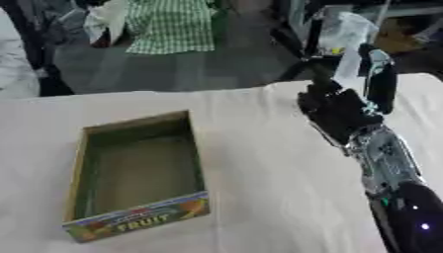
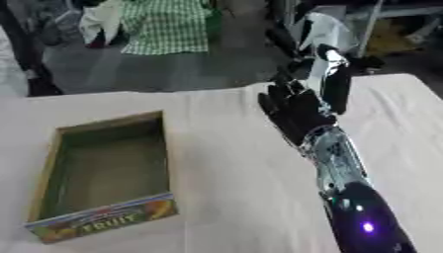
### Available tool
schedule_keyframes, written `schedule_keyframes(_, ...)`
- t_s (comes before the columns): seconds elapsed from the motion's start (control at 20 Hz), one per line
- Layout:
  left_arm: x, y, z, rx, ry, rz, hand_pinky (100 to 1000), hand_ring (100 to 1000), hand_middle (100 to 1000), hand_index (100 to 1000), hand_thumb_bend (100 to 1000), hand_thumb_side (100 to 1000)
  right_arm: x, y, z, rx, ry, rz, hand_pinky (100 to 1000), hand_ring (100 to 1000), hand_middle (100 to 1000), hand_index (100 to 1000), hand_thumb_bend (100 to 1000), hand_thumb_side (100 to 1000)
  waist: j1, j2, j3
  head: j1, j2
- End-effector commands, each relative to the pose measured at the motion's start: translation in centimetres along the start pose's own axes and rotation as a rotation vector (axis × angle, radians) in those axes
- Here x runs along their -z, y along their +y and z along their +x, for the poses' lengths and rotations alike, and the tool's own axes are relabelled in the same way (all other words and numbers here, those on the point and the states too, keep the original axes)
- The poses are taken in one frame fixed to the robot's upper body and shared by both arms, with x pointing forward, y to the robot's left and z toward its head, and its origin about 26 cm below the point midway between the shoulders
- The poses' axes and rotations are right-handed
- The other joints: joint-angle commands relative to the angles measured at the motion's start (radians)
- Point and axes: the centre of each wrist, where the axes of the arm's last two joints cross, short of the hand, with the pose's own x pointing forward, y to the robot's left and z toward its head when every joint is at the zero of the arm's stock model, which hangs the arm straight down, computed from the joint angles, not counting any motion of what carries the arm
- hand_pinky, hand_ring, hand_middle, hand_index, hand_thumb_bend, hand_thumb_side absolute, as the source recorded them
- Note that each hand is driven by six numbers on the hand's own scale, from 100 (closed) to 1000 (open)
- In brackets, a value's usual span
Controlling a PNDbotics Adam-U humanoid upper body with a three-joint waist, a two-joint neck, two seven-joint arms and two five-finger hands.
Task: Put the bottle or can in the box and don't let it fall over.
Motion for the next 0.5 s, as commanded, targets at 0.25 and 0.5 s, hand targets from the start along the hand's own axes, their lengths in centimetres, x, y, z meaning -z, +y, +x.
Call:
schedule_keyframes(0.25,0.39,-0.06,0.91,-0.002,-0.034,-0.016,823,854,792,823,840,621,0.73,0.72,0.29,-0.011,-0.008,0.015,100,104,271,990,275,903,0.004,-0.004,0.003,0.002,-0.019)
schedule_keyframes(0.5,0.37,-0.10,0.88,-0.002,-0.033,-0.019,824,855,792,823,839,621,0.98,0.49,0.93,-0.026,-0.019,0.008,100,104,271,989,274,907,0.008,0.001,0.004,0.004,-0.020)
